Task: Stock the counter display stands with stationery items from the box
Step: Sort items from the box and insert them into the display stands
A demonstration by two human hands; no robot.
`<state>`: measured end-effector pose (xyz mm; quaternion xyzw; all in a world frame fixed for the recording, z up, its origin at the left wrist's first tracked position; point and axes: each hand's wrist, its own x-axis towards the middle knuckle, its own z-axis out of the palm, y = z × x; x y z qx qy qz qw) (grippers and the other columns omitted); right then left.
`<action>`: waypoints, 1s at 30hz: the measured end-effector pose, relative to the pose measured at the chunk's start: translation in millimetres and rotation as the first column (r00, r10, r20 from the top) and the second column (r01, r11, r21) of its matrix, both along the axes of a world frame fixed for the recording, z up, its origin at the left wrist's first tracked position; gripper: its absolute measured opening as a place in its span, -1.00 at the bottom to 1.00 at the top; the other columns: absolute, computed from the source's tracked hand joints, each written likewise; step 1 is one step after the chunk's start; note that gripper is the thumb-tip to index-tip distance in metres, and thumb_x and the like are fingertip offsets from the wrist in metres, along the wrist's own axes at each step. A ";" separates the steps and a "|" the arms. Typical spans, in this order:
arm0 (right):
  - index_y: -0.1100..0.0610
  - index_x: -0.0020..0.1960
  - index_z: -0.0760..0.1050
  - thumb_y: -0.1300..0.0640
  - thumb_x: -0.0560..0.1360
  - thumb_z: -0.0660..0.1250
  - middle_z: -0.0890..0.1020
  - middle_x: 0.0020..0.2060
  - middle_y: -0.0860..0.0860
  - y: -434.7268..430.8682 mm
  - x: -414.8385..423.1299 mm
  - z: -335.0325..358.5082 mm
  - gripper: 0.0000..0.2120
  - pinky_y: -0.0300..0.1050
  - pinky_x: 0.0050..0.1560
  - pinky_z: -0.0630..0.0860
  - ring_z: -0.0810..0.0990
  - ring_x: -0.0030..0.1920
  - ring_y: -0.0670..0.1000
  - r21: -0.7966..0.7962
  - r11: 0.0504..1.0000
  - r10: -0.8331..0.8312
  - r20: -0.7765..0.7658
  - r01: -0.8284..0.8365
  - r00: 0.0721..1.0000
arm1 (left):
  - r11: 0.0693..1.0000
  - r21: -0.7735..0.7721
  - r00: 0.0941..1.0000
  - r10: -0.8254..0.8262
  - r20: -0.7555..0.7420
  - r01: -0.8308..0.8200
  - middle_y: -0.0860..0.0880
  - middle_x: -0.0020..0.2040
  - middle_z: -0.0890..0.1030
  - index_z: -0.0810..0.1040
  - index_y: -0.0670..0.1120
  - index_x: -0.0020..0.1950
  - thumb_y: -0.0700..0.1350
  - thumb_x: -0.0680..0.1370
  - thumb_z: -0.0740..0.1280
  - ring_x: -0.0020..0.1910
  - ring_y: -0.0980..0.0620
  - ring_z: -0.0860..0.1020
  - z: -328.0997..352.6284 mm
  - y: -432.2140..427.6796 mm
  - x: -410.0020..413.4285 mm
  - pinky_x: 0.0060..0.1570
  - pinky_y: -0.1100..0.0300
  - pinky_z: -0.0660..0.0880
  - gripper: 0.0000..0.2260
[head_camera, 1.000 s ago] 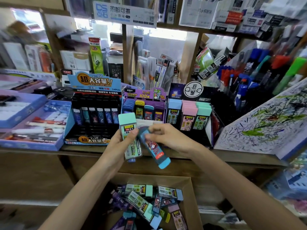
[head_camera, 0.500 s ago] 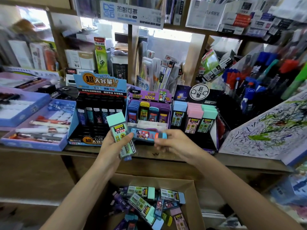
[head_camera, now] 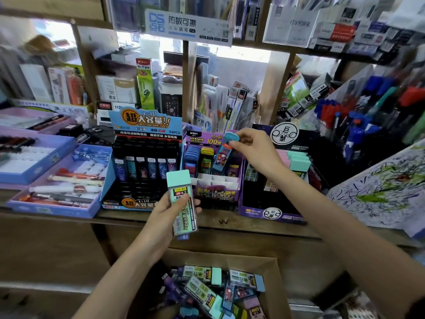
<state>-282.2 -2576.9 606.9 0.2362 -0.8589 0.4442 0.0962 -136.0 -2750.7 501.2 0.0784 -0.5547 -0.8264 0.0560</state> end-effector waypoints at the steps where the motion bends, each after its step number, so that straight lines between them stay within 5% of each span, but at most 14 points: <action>1: 0.07 -0.03 0.59 0.13 0.48 0.39 0.61 -0.22 -0.10 -1.3 -2.4 -1.3 -0.92 -0.23 -0.11 0.44 0.56 -0.17 -0.12 0.045 0.999 -0.002 -0.050 0.004 0.999 | 1.000 -0.006 1.000 0.003 0.000 -0.003 -0.04 -0.07 0.70 0.49 0.01 0.17 -0.08 0.54 0.27 -0.09 0.03 0.67 0.1 -0.7 0.5 -0.33 0.16 0.59 -0.79; 17: 0.14 0.13 0.47 0.08 0.46 0.39 0.50 0.05 0.06 -15.4 -19.7 -42.4 -0.72 -0.07 0.08 0.33 0.39 0.10 0.09 0.514 0.840 0.102 -0.460 0.171 0.882 | 0.999 -0.028 0.999 -0.033 -0.030 0.032 -0.05 -0.08 0.70 0.49 0.02 0.15 -0.03 0.42 0.31 -0.10 0.02 0.68 -1.2 2.3 1.1 -0.31 0.19 0.58 -0.69; 21: 0.13 0.23 0.44 0.06 0.50 0.35 0.43 0.13 0.08 -14.2 -13.3 -36.7 -0.66 -0.04 0.19 0.31 0.34 0.18 0.11 0.584 0.783 0.103 -0.460 0.213 0.882 | 0.999 -0.039 0.998 -0.040 -0.047 0.038 -0.05 -0.09 0.70 0.48 0.01 0.17 -0.03 0.43 0.30 -0.12 0.03 0.68 -1.3 3.1 1.7 -0.31 0.21 0.57 -0.69; 23: 0.11 0.24 0.45 0.04 0.52 0.32 0.43 0.11 0.05 -13.8 -3.5 -29.7 -0.68 -0.07 0.19 0.31 0.34 0.18 0.06 0.522 0.831 0.094 -0.476 0.194 0.874 | 0.998 -0.042 0.997 -0.042 -0.058 0.040 -0.05 -0.10 0.70 0.48 -0.01 0.17 -0.03 0.43 0.30 -0.14 0.03 0.68 -0.6 3.7 2.0 -0.31 0.21 0.57 -0.69; 26: 0.05 0.13 0.50 -0.04 0.51 0.31 0.48 -0.05 -0.10 -17.6 26.2 -21.7 -0.75 -0.26 -0.02 0.36 0.44 -0.03 -0.16 0.222 0.964 0.164 -0.063 -0.146 0.984 | 0.997 -0.057 0.996 -0.065 -0.068 0.061 -0.07 -0.11 0.70 0.48 -0.04 0.18 -0.07 0.46 0.30 -0.16 0.02 0.68 1.2 8.9 0.8 -0.31 0.20 0.58 -0.71; 28: -0.02 0.07 0.51 -0.07 0.49 0.33 0.55 -0.11 -0.15 -18.5 43.6 -24.4 -0.79 -0.34 -0.16 0.40 0.50 -0.15 -0.25 0.095 0.950 0.271 0.214 -0.296 0.938 | 0.993 -0.074 0.993 -0.093 -0.071 0.088 -0.08 -0.11 0.70 0.48 -0.06 0.18 -0.08 0.48 0.30 -0.16 0.03 0.67 2.0 15.3 -1.7 -0.31 0.19 0.58 -0.72; 30: -0.04 0.05 0.49 0.00 0.48 0.36 0.57 -0.16 -0.12 -13.9 52.4 -31.7 -0.84 -0.34 -0.20 0.46 0.53 -0.20 -0.22 0.079 0.942 0.291 0.285 -0.325 0.913 | 0.989 -0.100 0.990 -0.115 -0.077 0.107 -0.09 -0.10 0.70 0.49 -0.06 0.18 -0.05 0.45 0.32 -0.15 0.04 0.67 3.2 22.9 -3.8 -0.29 0.21 0.58 -0.69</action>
